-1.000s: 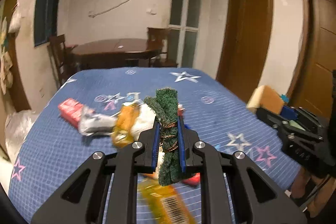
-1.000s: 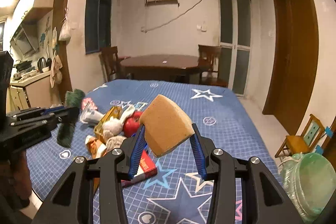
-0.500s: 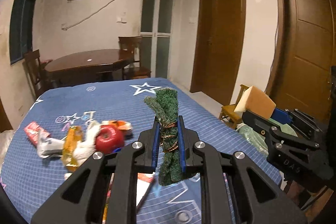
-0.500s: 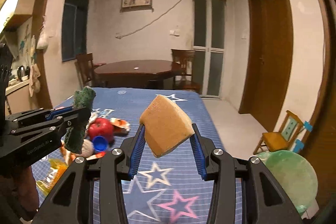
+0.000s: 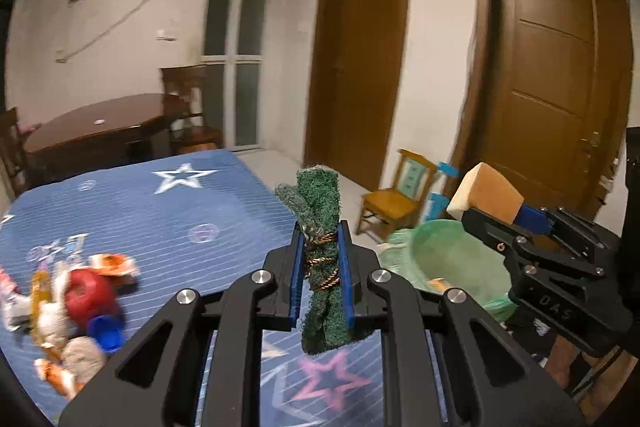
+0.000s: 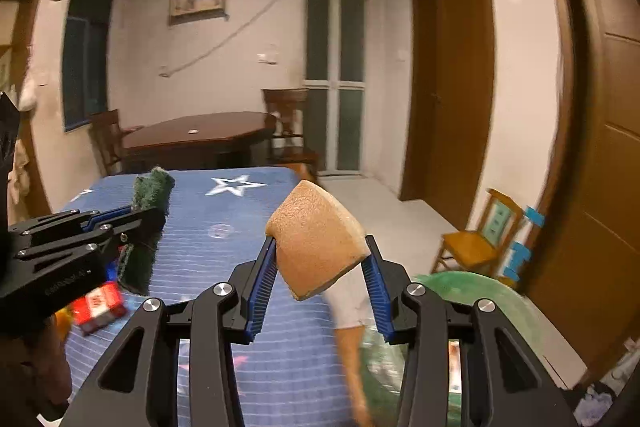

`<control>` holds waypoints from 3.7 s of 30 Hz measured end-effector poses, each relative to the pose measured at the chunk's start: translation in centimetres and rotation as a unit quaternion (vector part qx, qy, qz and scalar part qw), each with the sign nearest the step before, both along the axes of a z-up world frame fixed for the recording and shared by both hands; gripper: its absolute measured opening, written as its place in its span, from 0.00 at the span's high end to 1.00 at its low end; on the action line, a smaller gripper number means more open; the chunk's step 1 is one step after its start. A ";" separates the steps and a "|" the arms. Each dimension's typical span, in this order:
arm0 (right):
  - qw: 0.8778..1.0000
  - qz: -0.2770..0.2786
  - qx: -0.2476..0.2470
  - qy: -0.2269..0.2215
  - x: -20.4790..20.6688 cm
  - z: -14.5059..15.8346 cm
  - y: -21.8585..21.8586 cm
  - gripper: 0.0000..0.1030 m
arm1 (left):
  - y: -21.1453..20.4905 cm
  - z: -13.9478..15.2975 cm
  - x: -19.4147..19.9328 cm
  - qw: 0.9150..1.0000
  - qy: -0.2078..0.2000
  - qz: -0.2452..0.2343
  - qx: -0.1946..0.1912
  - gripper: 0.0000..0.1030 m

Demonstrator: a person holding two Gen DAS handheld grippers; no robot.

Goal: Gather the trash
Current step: 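Carry the green scrubber and beige sponge over the green bin, then open both tools to drop the scrubber and sponge into the bin, then move both tools back over the table toward the remaining trash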

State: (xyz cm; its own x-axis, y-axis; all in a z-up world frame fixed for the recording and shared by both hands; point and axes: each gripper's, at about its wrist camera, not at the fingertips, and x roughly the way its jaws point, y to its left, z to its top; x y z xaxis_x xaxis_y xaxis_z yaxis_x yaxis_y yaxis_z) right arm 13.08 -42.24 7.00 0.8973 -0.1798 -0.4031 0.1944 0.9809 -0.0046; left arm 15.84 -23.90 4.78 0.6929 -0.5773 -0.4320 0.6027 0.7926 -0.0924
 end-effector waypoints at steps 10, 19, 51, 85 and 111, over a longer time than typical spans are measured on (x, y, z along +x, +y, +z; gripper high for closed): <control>0.996 -0.077 0.017 0.043 -2.0 -1.4 -12.2 0.57 | -9.8 -1.6 2.1 0.993 0.051 -0.103 0.011 0.86; 0.980 -0.095 0.081 0.156 0.2 -5.6 -22.8 0.57 | -17.6 -4.2 5.1 0.972 0.135 -0.184 0.058 0.86; 0.948 -0.100 0.157 0.260 4.9 -14.8 -27.8 0.43 | -25.3 -11.3 9.0 0.948 0.229 -0.171 0.137 0.59; 0.991 0.015 0.091 0.098 1.4 -6.4 -9.3 0.22 | -9.7 -5.4 7.4 0.971 0.197 -0.105 0.083 0.53; 0.935 0.260 0.134 0.198 8.1 -12.7 14.5 0.18 | 28.1 -9.5 10.9 0.966 0.241 0.025 0.090 0.35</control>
